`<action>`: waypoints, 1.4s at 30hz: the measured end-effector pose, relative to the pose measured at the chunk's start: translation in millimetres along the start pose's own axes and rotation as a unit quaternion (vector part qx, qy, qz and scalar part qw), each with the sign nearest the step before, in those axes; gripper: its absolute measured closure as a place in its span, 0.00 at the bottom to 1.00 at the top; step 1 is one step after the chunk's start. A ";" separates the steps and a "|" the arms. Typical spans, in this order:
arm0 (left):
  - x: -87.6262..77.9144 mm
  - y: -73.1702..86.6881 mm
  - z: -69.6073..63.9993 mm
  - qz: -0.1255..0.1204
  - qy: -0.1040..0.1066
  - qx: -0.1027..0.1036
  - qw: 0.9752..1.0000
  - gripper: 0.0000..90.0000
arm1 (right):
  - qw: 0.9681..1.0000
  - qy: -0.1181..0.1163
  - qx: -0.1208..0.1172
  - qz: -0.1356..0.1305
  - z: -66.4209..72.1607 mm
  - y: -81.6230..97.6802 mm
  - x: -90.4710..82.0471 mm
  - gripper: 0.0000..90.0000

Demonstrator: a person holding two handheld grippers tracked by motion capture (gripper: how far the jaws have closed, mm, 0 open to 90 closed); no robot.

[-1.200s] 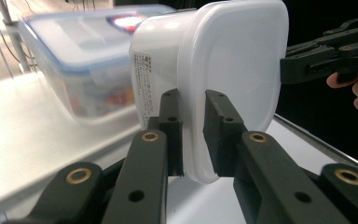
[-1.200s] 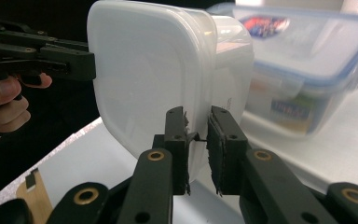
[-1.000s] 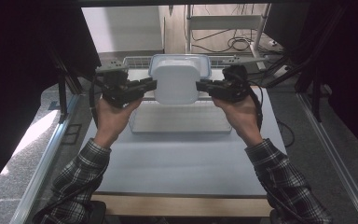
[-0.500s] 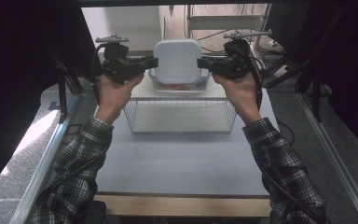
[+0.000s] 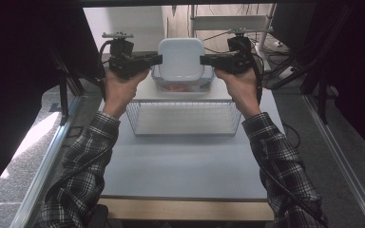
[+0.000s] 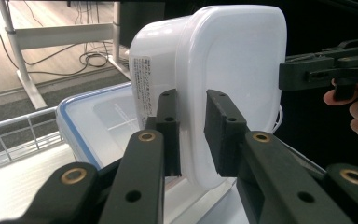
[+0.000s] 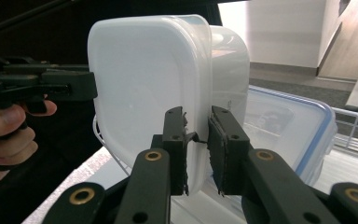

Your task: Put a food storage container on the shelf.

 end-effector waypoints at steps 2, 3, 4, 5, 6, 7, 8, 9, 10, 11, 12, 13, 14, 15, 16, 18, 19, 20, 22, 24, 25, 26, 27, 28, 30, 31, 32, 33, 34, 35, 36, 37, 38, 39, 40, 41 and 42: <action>1.0 -0.5 0.3 0.000 -0.004 0.009 1.000 0.81 | 1.000 -0.007 0.008 0.000 -0.7 -1.1 1.0 0.86; 1.3 -0.6 0.2 0.000 -0.003 0.012 1.000 0.79 | 1.000 -0.009 0.009 0.000 -0.5 -1.2 1.2 0.85; 1.7 -0.7 -0.4 -0.001 -0.001 0.011 1.000 0.77 | 1.000 -0.010 0.008 0.000 -0.3 -1.4 1.7 0.83; 2.1 -1.1 -0.3 -0.002 0.001 0.014 1.000 0.76 | 1.000 -0.007 0.005 0.000 -0.1 -1.5 2.0 0.81; 2.8 -1.5 -0.6 -0.003 0.001 0.013 1.000 0.75 | 1.000 -0.006 0.003 0.000 -0.1 -1.7 2.5 0.80; 3.6 -1.9 -0.7 -0.004 0.000 0.014 1.000 0.74 | 1.000 -0.003 0.001 0.000 0.0 -2.0 3.0 0.79; 4.8 -2.3 -0.7 -0.002 -0.001 0.015 1.000 0.73 | 1.000 0.001 -0.001 -0.001 -0.3 -2.2 3.8 0.78; 6.1 -2.4 -0.8 -0.002 -0.002 0.013 1.000 0.72 | 1.000 0.004 -0.002 0.000 -0.4 -2.5 4.9 0.77; 7.3 -2.4 -0.3 0.001 -0.004 0.015 1.000 0.71 | 1.000 0.006 -0.004 0.000 -0.7 -2.7 5.7 0.76; 8.3 -2.3 0.0 0.003 -0.005 0.016 1.000 0.70 | 1.000 0.010 -0.006 0.001 -1.3 -2.9 6.6 0.76; 9.8 -2.0 0.1 0.004 -0.005 0.015 1.000 0.70 | 1.000 0.013 -0.008 0.001 -1.7 -3.1 7.5 0.75; 11.7 -1.3 0.3 0.005 -0.008 0.016 1.000 0.69 | 1.000 0.016 -0.008 0.000 -2.3 -3.4 8.6 0.74; 12.7 -0.9 0.7 0.005 -0.010 0.019 1.000 0.68 | 1.000 0.020 -0.010 0.001 -3.1 -3.6 9.8 0.74; 14.0 -0.3 1.1 0.005 -0.012 0.018 1.000 0.67 | 1.000 0.022 -0.011 0.001 -3.6 -3.9 10.6 0.74; 16.0 0.5 1.6 0.006 -0.015 0.018 1.000 0.67 | 1.000 0.024 -0.013 0.002 -4.3 -4.2 11.6 0.73; 18.2 0.7 3.1 0.004 -0.016 0.019 1.000 0.65 | 1.000 0.026 -0.012 0.001 -5.5 -5.3 13.3 0.72; 19.3 0.5 3.8 0.004 -0.016 0.019 1.000 0.64 | 1.000 0.027 -0.011 0.000 -5.9 -6.1 14.2 0.72; 20.1 0.2 4.5 0.003 -0.017 0.020 1.000 0.63 | 1.000 0.027 -0.010 0.000 -6.0 -6.6 15.1 0.71; 21.3 -0.4 5.3 0.002 -0.016 0.019 1.000 0.63 | 0.999 0.032 -0.015 -0.001 -6.4 -7.4 16.8 0.69; 22.4 -0.8 6.0 0.003 -0.020 0.021 1.000 0.61 | 0.999 0.037 -0.018 -0.004 -6.6 -8.5 18.6 0.68; 23.3 -1.2 6.4 0.003 -0.025 0.024 0.999 0.60 | 0.999 0.038 -0.018 -0.004 -6.8 -8.8 19.2 0.67; 24.0 -1.4 6.6 0.004 -0.031 0.030 0.999 0.58 | 0.999 0.041 -0.018 -0.006 -7.1 -9.3 20.3 0.66; 24.7 -1.6 6.8 0.005 -0.036 0.035 0.999 0.56 | 0.999 0.043 -0.017 -0.007 -7.3 -9.7 20.8 0.66; 25.6 -1.8 7.2 0.006 -0.041 0.038 0.998 0.55 | 0.999 0.044 -0.016 -0.006 -7.6 -9.9 21.2 0.65; 27.4 -3.2 8.3 0.004 -0.045 0.038 0.998 0.54 | 0.998 0.053 -0.019 -0.006 -8.5 -10.1 23.1 0.65; 27.9 -3.8 8.8 0.004 -0.046 0.038 0.998 0.54 | 0.998 0.053 -0.020 -0.007 -8.7 -10.5 23.6 0.65; 28.7 -4.7 9.8 0.003 -0.048 0.038 0.998 0.54 | 0.998 0.053 -0.019 -0.008 -8.9 -10.7 24.0 0.65; 29.3 -5.4 11.0 0.003 -0.050 0.038 0.998 0.53 | 0.998 0.054 -0.019 -0.008 -9.2 -11.1 24.6 0.65; 30.0 -6.1 11.7 0.002 -0.052 0.036 0.998 0.51 | 0.998 0.054 -0.020 -0.009 -9.5 -11.3 25.0 0.65; 31.1 -6.9 12.9 0.001 -0.055 0.035 0.998 0.50 | 0.998 0.055 -0.020 -0.009 -9.7 -11.5 25.2 0.65; 31.6 -7.4 13.5 0.000 -0.058 0.033 0.998 0.49 | 0.998 0.056 -0.020 -0.010 -10.0 -11.8 25.7 0.65; 32.7 -8.1 14.4 -0.001 -0.061 0.031 0.998 0.48 | 0.998 0.057 -0.020 -0.011 -10.2 -12.1 26.1 0.65; 33.5 -8.6 15.3 -0.002 -0.063 0.030 0.998 0.47 | 0.998 0.059 -0.019 -0.012 -10.7 -12.5 26.5 0.64; 34.4 -9.1 16.3 -0.003 -0.066 0.028 0.997 0.46 | 0.998 0.062 -0.018 -0.014 -11.3 -12.9 26.8 0.64; 35.0 -9.6 17.4 -0.003 -0.068 0.028 0.997 0.45 | 0.998 0.064 -0.018 -0.015 -12.0 -13.2 27.1 0.64; 36.4 -10.4 19.0 -0.004 -0.070 0.025 0.997 0.44 | 0.998 0.064 -0.017 -0.016 -12.4 -13.4 27.3 0.64; 37.6 -11.2 20.2 -0.003 -0.071 0.024 0.997 0.42 | 0.998 0.065 -0.015 -0.016 -13.3 -13.8 27.6 0.63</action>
Point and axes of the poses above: each handheld gripper's, and its own axes: x roughly forward along the jaws, y roughly out of its underside, z roughly to its left, the point moved 6 cm from there along x, roughly forward along the jaws, and after that the axes turned 3 degrees about x, right-handed, at the moved point
